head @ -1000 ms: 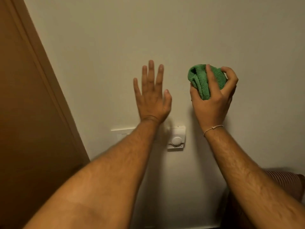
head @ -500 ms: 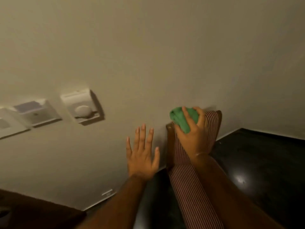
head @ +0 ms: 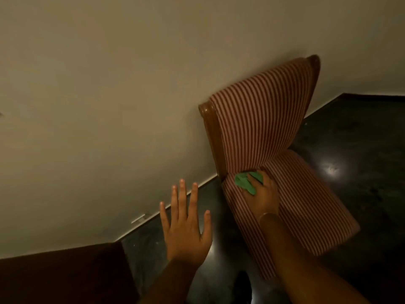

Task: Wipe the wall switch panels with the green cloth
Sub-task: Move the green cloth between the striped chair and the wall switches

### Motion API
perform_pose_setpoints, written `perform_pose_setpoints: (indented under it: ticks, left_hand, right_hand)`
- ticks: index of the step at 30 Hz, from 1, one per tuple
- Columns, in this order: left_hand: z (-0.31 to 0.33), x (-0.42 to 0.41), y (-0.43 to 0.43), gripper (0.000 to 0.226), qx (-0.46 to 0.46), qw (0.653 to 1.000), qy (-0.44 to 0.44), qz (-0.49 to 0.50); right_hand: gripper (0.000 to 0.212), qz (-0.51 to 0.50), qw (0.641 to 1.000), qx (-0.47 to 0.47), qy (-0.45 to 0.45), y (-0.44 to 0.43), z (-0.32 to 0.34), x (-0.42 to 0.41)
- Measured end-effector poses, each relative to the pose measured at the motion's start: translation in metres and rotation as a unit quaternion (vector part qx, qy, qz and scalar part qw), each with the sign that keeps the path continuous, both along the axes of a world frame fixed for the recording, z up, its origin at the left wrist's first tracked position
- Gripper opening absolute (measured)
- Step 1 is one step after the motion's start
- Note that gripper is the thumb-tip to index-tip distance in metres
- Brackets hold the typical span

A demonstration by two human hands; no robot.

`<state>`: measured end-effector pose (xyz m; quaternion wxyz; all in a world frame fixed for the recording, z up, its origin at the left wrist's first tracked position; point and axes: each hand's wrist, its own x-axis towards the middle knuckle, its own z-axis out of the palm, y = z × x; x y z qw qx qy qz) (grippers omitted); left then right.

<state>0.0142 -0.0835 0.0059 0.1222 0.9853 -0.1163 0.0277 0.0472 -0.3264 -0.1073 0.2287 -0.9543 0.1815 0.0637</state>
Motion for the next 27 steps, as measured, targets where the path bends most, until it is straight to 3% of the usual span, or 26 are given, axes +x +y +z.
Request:
perform_pose_setpoints:
  ticks: [5,10,16,21,23,27]
  left_hand:
    - [-0.029,0.000,0.019,0.074,0.033,0.998,0.030,0.037]
    - [-0.041,-0.002,0.035,0.074,0.055,0.997,0.041,0.047]
    - [-0.041,0.007,0.023,0.075,0.046,0.998,0.032,0.041]
    - [-0.030,0.014,0.013,0.074,0.031,0.999,0.001,0.027]
    - [-0.020,0.018,0.017,0.074,0.030,0.999,-0.007,0.022]
    - [0.019,0.022,0.030,0.074,0.037,0.998,-0.030,0.030]
  right_hand:
    - [0.057,0.026,0.996,0.024,0.087,0.000,-0.052,0.011]
    - [0.062,0.093,0.988,-0.020,0.125,-0.011,-0.071,0.020]
    - [0.102,0.179,0.946,-0.069,0.262,-0.003,-0.078,0.020]
    - [0.104,0.166,0.944,-0.071,0.278,0.005,-0.073,0.023]
    - [0.099,0.150,0.956,-0.059,0.245,0.007,-0.060,0.028]
    - [0.092,0.141,0.984,-0.065,0.084,0.033,-0.001,0.037]
